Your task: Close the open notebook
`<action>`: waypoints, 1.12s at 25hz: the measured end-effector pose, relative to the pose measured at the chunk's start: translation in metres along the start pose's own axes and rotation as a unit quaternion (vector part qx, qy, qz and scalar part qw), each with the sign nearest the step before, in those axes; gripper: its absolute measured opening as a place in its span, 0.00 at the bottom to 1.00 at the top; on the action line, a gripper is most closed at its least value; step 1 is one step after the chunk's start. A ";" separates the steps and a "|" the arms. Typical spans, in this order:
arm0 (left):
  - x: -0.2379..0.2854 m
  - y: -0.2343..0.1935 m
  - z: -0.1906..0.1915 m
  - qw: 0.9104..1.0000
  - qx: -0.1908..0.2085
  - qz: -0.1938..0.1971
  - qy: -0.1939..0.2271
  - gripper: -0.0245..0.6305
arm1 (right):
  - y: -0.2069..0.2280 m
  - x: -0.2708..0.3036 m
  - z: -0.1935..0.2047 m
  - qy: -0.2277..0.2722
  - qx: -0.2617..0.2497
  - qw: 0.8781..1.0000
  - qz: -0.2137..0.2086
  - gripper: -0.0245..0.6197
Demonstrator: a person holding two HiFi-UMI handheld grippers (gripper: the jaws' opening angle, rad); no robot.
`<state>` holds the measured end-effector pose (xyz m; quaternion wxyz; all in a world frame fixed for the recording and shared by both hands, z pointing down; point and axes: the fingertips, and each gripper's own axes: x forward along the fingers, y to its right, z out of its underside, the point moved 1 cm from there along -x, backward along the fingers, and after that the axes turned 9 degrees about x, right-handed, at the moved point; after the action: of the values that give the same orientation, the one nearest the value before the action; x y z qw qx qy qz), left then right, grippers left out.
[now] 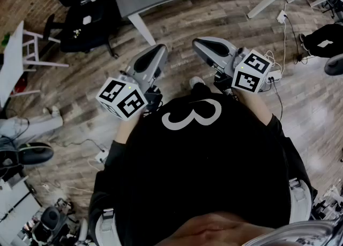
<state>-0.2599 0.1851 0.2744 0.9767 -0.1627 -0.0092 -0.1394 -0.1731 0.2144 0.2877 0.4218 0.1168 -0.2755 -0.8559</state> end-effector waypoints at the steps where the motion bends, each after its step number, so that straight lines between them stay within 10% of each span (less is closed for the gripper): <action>1: 0.002 -0.001 0.000 1.000 0.000 0.001 0.000 0.06 | 0.002 0.000 -0.001 0.001 0.000 1.000 0.000 0.04; 28: 0.158 -0.047 -0.002 0.998 -0.021 -0.041 -0.045 0.06 | 0.147 -0.008 -0.076 -0.005 0.075 0.996 -0.037 0.04</action>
<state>-0.1213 0.0988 0.2975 0.9652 -0.1889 -0.0569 -0.1719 -0.0388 0.1197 0.3087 0.3786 0.1542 -0.3362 -0.8484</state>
